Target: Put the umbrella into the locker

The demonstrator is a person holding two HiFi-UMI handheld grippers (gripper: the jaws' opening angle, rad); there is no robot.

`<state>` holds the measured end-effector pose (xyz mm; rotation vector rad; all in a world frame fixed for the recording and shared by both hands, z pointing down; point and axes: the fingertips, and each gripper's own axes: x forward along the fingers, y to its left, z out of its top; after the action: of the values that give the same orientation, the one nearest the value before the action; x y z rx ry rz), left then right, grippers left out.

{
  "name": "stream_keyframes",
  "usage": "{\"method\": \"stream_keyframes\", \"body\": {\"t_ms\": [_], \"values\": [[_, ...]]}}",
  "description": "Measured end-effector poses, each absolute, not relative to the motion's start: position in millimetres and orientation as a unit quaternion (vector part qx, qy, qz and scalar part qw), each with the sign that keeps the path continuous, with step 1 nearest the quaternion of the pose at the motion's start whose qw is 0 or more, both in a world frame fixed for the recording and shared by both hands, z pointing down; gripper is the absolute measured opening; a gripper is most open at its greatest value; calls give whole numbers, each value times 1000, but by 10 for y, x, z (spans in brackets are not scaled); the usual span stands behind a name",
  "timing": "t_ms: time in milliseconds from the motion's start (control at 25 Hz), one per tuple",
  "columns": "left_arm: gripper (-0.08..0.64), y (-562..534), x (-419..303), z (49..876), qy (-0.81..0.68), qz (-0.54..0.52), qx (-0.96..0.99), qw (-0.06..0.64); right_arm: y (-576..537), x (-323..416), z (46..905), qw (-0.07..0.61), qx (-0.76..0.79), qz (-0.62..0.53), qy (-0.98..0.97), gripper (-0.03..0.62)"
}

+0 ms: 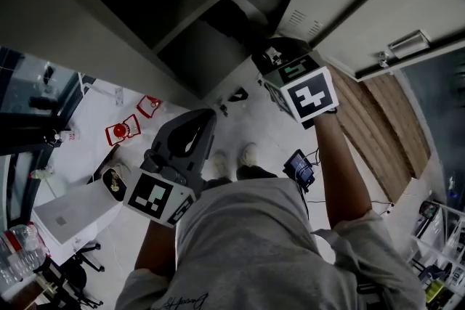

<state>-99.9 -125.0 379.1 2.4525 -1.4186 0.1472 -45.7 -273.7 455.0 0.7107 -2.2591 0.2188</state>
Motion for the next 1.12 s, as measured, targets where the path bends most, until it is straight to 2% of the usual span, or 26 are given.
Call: {"method": "stream_keyframes", "body": {"t_ms": [1120], "values": [[15,-1262,-1116,3811,-507,56,846,155,-2884,-613,4775,387,266,86,-879,186]]}}
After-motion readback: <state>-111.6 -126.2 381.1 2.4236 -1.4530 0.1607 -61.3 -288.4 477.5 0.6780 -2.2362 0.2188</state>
